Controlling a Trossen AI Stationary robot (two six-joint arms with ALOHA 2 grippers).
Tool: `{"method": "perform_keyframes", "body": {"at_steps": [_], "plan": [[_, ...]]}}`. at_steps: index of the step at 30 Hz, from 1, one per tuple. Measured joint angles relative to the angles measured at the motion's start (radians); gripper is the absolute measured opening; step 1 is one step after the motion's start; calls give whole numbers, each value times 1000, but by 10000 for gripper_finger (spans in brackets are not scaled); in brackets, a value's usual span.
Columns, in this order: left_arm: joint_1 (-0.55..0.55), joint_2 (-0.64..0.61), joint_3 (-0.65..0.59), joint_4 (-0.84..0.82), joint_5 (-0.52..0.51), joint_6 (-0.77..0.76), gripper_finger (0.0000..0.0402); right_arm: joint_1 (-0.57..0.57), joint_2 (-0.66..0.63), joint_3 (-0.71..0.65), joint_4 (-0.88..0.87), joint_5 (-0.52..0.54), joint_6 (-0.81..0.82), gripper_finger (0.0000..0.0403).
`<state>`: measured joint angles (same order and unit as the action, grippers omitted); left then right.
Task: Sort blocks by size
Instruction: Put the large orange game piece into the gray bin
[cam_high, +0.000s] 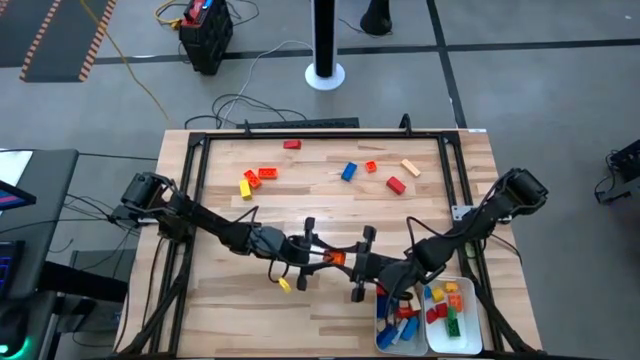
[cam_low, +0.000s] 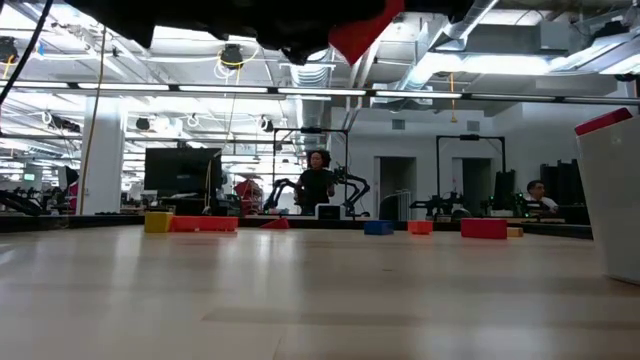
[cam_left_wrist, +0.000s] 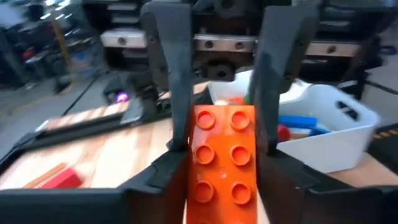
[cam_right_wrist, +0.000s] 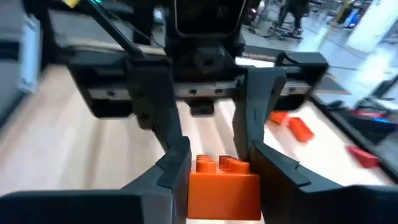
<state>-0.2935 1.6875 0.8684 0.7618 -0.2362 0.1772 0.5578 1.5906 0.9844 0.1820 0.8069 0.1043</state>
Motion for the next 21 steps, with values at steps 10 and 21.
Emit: {"method": "perform_keyframes", "body": {"at_steps": [10, 21], "plan": [[61, -2, 2, -154, -56, -113, 324, -6, -21, -4, -196, 30, 108, 161], [68, -36, 2, -388, -55, -127, 320, 154, -175, -3, -557, 8, 429, 165]]}}
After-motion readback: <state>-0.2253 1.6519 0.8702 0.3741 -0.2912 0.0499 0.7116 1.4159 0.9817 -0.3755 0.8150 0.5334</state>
